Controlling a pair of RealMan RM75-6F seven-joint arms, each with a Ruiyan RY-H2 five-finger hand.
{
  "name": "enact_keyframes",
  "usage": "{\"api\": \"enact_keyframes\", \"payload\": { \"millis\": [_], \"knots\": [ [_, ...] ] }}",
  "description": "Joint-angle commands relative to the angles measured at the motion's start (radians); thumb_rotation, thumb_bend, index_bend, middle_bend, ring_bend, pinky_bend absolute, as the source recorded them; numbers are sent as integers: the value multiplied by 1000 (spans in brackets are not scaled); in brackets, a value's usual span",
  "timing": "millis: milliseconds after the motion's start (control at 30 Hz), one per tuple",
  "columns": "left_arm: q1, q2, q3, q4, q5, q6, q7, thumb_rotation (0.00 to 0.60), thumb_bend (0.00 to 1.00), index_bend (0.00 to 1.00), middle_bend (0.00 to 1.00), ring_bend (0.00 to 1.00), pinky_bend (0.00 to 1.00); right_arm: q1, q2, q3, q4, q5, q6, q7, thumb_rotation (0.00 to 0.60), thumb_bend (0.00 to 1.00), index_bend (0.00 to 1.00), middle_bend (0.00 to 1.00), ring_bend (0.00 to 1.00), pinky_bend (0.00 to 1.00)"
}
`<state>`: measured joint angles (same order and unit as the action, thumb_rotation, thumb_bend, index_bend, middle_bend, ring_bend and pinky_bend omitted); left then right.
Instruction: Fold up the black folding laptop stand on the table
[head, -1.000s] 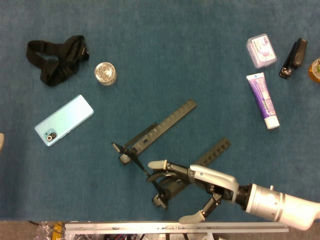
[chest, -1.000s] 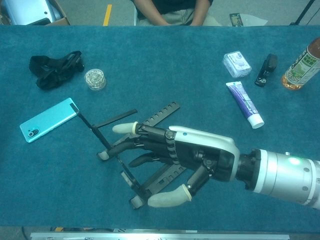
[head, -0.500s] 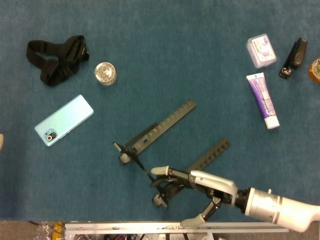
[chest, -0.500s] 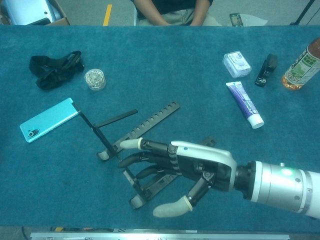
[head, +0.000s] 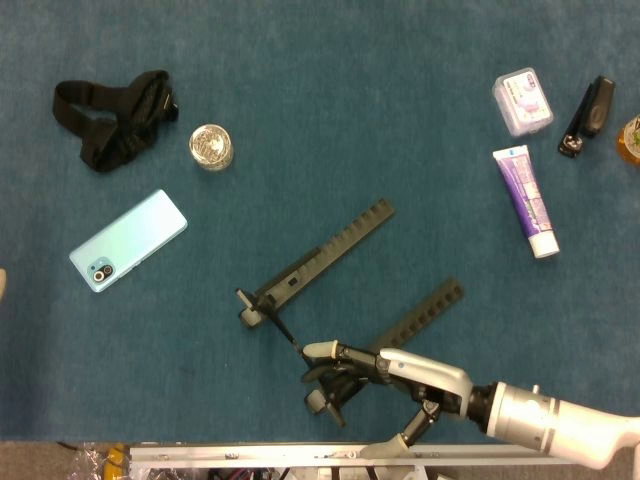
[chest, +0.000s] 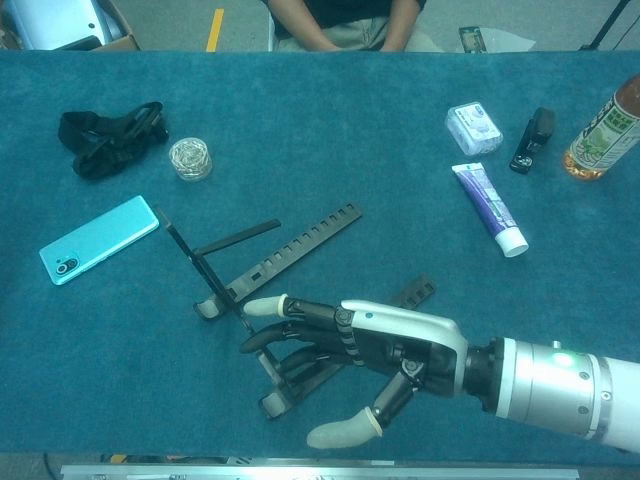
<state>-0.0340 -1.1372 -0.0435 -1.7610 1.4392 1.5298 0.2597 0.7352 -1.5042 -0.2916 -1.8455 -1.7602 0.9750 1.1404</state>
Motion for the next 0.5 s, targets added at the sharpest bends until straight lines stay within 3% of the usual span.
{"api": "enact_keyframes", "payload": {
  "millis": [33,300,500],
  "knots": [
    [0,1,0,-1,1,1,1,600,276,181,178,78,143,1,8,4,-4,-7,11,-4,600,162,0,174,0,143],
    [-2,1,0,-6,4,-1,6,600,276,181,178,78,143,8,76,5,-23,-25,50,-33,600,162,0,174,0,143],
    [-6,-4,1,-6,6,-6,10,600,276,181,177,78,143,3,98,-5,-29,1,28,-84,600,162,1,266,76,150]
  ]
}}
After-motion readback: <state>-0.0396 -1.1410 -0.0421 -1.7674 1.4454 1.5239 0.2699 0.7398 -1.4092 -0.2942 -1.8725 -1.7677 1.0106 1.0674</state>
